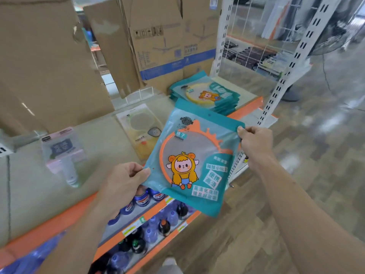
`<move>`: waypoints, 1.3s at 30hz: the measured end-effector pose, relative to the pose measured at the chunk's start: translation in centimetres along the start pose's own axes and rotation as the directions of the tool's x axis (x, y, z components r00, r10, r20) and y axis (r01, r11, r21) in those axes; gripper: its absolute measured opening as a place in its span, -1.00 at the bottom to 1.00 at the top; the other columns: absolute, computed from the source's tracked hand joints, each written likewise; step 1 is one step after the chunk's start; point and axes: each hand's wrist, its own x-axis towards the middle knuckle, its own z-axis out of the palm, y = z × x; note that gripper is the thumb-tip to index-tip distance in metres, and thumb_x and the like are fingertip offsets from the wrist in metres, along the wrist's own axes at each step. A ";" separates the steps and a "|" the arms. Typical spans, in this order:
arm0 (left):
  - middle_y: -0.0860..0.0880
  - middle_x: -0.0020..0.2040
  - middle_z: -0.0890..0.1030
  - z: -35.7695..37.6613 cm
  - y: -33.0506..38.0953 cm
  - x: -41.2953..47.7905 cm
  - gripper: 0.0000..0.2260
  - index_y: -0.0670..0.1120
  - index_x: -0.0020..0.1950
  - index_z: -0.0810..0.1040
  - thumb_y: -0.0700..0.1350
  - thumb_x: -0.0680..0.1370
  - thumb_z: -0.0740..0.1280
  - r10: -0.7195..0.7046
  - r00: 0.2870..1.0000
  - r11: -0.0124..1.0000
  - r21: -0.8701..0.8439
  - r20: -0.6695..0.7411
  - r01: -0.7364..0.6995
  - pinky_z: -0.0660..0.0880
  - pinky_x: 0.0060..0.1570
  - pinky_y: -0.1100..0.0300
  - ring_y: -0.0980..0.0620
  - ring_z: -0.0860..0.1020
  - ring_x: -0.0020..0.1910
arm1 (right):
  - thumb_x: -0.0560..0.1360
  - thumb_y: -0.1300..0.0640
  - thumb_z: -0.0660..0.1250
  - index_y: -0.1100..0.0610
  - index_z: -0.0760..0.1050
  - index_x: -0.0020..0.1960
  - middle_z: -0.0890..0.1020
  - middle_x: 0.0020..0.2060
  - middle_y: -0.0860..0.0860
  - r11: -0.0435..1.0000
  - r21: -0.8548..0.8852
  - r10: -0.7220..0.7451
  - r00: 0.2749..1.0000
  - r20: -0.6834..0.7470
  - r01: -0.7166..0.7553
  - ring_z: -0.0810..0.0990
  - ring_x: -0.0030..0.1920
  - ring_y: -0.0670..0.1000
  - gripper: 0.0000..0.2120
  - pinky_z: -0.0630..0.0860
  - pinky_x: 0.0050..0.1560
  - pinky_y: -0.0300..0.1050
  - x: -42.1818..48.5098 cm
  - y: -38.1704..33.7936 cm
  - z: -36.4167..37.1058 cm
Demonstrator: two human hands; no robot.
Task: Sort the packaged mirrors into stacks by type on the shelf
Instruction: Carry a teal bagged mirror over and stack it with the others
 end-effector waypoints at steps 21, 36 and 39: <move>-0.17 -0.47 0.50 5.4 5.0 14.3 -0.84 -0.22 -0.21 0.57 -0.21 0.55 0.33 -0.059 0.996 0.989 -0.136 -0.071 0.049 0.20 -0.57 0.31 0.07 0.31 -0.57 | 0.51 0.18 0.33 0.14 0.47 -0.38 0.54 -0.36 0.11 0.989 -0.090 -0.110 0.988 0.110 0.120 0.46 -0.32 0.04 -0.72 0.45 -0.26 0.00 18.0 -2.7 6.0; -0.02 -0.51 0.49 10.9 8.8 18.6 -0.90 -0.17 -0.12 0.62 -0.23 0.56 0.32 -0.160 0.972 0.954 -0.282 -0.173 0.107 0.27 -0.58 0.35 0.13 0.35 -0.58 | 0.49 0.20 0.32 0.22 0.55 -0.35 0.57 -0.40 0.15 0.926 -0.199 -0.253 0.920 0.300 0.320 0.50 -0.33 0.14 -0.76 0.52 -0.16 0.16 28.9 -4.3 9.8; -0.05 -0.51 0.52 12.3 9.7 19.5 -0.92 -0.14 -0.06 0.61 -0.24 0.55 0.32 -0.169 0.963 0.948 -0.302 -0.210 0.100 0.29 -0.58 0.32 0.13 0.38 -0.59 | 0.48 0.24 0.33 0.33 0.50 -0.36 0.53 -0.41 0.17 0.924 -0.170 -0.265 0.893 0.363 0.343 0.46 -0.34 0.11 -0.73 0.44 -0.24 0.10 31.4 -4.5 11.1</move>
